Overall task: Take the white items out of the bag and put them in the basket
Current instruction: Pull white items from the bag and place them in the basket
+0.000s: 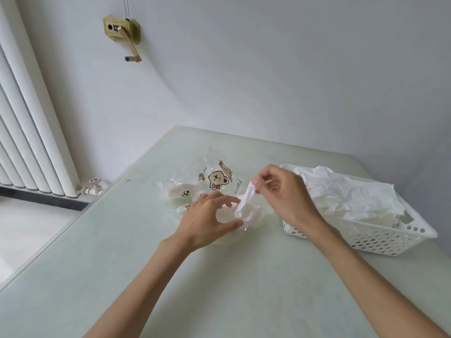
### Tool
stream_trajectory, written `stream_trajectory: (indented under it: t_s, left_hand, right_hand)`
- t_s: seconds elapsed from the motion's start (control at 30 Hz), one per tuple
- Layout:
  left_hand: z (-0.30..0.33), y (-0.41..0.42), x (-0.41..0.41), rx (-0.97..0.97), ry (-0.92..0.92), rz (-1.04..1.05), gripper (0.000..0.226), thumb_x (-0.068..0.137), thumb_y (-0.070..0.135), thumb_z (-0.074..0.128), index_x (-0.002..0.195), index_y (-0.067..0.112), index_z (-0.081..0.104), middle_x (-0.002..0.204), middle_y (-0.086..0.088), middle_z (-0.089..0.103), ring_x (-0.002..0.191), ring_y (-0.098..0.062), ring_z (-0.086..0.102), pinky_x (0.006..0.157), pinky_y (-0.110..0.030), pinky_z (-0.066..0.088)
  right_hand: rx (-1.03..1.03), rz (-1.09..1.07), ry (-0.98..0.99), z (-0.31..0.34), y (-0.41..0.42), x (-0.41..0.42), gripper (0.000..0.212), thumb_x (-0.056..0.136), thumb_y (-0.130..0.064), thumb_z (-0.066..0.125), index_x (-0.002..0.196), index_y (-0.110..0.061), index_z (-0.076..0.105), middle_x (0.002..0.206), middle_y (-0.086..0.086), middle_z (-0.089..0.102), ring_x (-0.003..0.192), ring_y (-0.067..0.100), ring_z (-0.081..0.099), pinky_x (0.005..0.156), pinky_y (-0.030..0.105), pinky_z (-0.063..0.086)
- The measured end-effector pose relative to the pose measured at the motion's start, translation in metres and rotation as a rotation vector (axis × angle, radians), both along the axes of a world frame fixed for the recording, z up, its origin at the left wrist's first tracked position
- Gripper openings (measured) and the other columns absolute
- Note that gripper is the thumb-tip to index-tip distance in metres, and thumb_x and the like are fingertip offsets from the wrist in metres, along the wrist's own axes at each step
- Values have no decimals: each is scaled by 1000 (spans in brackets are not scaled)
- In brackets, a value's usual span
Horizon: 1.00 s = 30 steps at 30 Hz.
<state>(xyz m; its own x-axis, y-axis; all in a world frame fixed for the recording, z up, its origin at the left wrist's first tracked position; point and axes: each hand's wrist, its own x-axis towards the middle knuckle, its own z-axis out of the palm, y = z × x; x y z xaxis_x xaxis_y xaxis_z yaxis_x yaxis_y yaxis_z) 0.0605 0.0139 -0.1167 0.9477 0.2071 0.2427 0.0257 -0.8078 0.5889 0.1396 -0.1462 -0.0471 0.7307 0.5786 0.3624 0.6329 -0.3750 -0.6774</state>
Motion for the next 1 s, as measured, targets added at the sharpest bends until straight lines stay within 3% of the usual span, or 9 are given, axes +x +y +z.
stream_trajectory:
  t_s: [0.2,0.33,0.43,0.57,0.63,0.73,0.8,0.9,1.0]
  left_hand:
    - [3,-2,6,26,28,49,34,81,57,64,111,42,58,100,21,58,96,-3,54,80,-30,47]
    - [5,-2,17,-100,32,95,19,83,58,60,92,42,60,88,19,64,85,-4,59,77,-31,51]
    - [5,-2,20,-189,71,114,16,79,51,68,91,43,63,84,20,64,82,-1,58,74,-29,48]
    - [5,-3,18,-215,64,136,19,74,39,74,91,42,65,83,21,63,80,1,58,67,-25,45]
    - [5,-4,18,-212,63,141,21,72,37,75,91,41,66,83,21,64,79,2,58,64,-23,44]
    - [6,-5,19,-216,50,152,25,70,30,74,91,40,66,81,21,63,79,2,58,64,-23,44]
    - [5,-3,19,-230,51,148,28,68,27,74,91,40,64,81,20,62,80,-1,58,69,-26,46]
    - [2,-1,18,-199,122,87,32,66,28,77,91,41,62,81,20,61,84,-3,58,73,-28,47]
    - [-2,3,18,-196,110,66,34,64,32,80,92,42,63,81,19,61,84,-4,57,74,-30,46]
  right_hand:
    - [164,23,142,24,-4,-3,15,93,-18,60,83,-5,61,77,0,70,62,15,70,65,28,53]
    - [243,64,324,25,-4,-5,16,99,-17,50,88,-6,52,83,-1,62,61,17,68,52,22,48]
    - [176,56,454,18,-2,3,14,97,-20,53,90,-9,46,70,3,57,48,12,56,48,21,43]
    - [-441,76,137,3,0,14,42,68,-38,84,98,-24,59,64,-9,50,55,4,46,53,19,34]
    - [-607,113,-110,3,3,15,32,70,-37,83,97,-25,71,64,-13,49,61,6,47,56,23,34]
    - [-514,49,-192,15,5,22,15,76,-33,78,85,-21,77,63,-9,55,63,13,52,60,27,37]
    - [-452,49,-113,19,1,27,15,75,-34,78,81,-21,75,82,-4,61,80,14,57,70,32,45]
    - [-484,69,-41,15,-5,29,22,78,-35,76,82,-13,73,104,-2,65,101,14,57,90,35,45]
    - [-304,-37,19,13,-8,29,19,83,-33,70,85,-15,74,94,1,71,95,15,62,87,35,45]
